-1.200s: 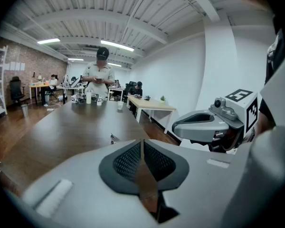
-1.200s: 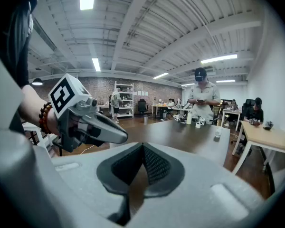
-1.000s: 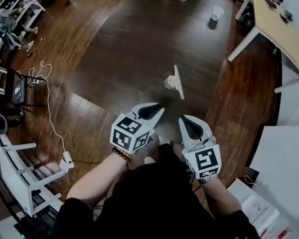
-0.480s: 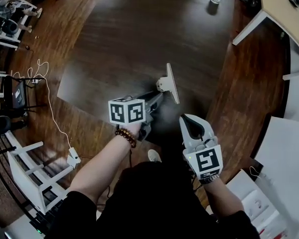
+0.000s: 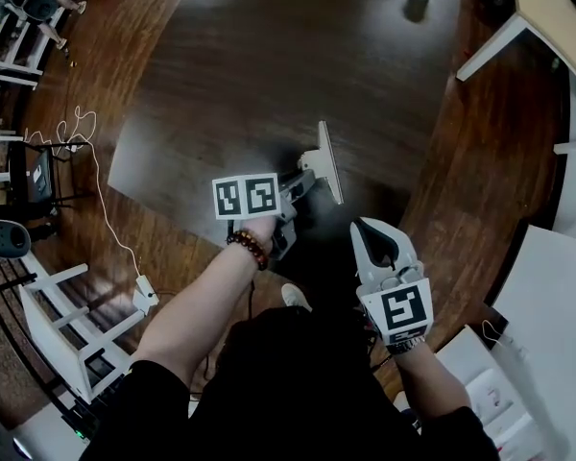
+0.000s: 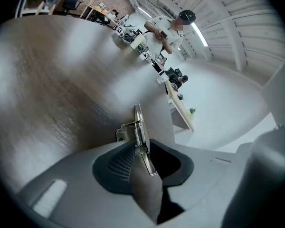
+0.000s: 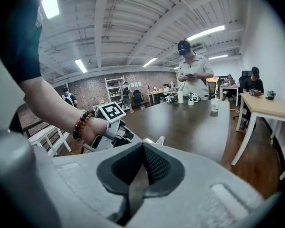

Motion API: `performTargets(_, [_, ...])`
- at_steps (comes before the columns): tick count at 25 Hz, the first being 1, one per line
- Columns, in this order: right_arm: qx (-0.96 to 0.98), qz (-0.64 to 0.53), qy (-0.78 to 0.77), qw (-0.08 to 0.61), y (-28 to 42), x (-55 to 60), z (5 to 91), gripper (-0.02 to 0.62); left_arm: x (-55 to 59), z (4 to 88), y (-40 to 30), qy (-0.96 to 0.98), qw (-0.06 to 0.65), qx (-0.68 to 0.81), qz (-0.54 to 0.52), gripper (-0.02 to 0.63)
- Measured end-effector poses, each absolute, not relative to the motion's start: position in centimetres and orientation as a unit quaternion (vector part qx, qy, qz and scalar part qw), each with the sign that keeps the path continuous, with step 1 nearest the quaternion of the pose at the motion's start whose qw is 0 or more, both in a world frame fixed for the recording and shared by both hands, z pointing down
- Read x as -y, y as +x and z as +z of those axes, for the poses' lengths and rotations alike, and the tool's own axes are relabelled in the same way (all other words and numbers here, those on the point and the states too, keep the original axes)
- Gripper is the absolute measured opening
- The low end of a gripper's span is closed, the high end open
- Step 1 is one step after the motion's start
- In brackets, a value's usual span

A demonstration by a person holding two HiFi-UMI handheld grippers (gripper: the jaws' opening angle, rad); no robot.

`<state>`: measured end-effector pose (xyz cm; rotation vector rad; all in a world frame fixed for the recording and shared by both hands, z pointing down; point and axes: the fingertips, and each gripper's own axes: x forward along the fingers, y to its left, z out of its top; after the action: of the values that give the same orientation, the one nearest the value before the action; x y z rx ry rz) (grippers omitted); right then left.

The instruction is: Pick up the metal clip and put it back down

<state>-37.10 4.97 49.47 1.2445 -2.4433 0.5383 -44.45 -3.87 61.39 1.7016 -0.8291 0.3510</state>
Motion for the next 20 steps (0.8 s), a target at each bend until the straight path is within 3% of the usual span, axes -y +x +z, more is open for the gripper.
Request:
performTargets(10, [0.863,0.19,0.435,0.175,-36.8,-5.6,49.6,-0.012,4.5,61.2,-42.8,0.727,0.583,0.339,0.127,0.028])
performTargets(20, [0.871,0.168,0.424,0.181,-38.9,-7.0,48.2,-0.012,3.0,58.7,-44.9,0.748,0.557,0.342,0.119,0.025])
